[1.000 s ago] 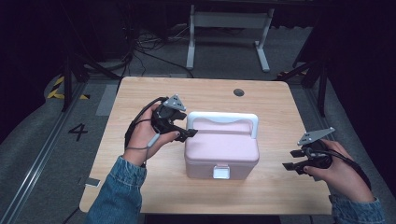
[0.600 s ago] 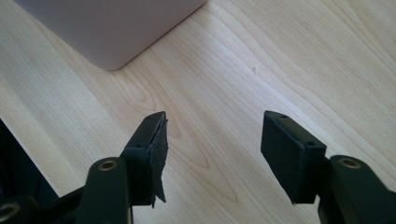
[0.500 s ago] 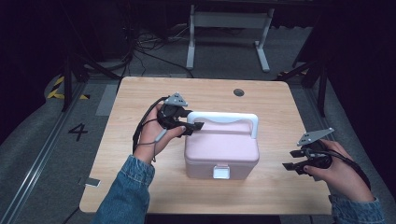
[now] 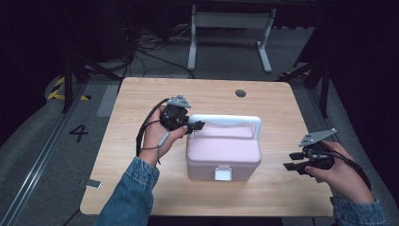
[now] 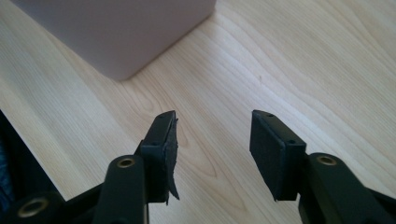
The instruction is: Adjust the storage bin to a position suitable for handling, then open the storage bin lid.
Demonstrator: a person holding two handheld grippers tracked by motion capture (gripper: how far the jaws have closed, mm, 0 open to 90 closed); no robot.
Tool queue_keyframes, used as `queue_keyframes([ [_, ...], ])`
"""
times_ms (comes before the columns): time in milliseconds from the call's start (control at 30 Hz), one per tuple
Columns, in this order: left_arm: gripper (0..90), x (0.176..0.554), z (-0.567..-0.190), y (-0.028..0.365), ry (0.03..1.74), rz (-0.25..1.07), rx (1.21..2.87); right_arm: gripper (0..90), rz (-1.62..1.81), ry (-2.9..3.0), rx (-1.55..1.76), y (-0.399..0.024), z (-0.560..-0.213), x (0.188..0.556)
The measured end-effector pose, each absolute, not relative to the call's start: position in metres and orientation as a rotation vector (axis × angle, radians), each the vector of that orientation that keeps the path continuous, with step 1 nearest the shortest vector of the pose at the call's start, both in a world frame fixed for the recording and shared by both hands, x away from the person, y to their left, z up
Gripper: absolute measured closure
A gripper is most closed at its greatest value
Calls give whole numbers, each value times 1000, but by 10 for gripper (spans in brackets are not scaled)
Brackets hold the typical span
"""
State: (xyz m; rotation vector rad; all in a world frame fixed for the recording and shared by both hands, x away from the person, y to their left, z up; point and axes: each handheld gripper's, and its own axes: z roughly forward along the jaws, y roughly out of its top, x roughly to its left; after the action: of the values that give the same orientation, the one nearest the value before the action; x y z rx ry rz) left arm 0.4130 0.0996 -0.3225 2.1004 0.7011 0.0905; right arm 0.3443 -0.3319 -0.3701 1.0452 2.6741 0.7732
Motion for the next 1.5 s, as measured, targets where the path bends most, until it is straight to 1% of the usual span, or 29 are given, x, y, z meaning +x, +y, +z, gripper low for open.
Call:
queue_keyframes([
  [300,742,410,-315,98,669,117,2113,613,902,2603,1048,-336,-359,342],
  [600,726,413,-303,98,649,128,2094,656,974,2576,1052,-335,-358,343],
  [867,719,420,-292,99,649,155,2066,756,1106,2541,1025,-325,-352,337],
  [1033,718,426,-290,99,668,143,2051,809,1182,2518,991,-320,-349,334],
  [1167,717,429,-290,100,678,140,2038,815,1221,2513,954,-316,-348,334],
  [1333,716,433,-289,100,689,154,2030,849,1289,2498,898,-308,-348,334],
  [1500,717,437,-287,99,698,146,2027,844,1355,2489,857,-298,-347,336],
])
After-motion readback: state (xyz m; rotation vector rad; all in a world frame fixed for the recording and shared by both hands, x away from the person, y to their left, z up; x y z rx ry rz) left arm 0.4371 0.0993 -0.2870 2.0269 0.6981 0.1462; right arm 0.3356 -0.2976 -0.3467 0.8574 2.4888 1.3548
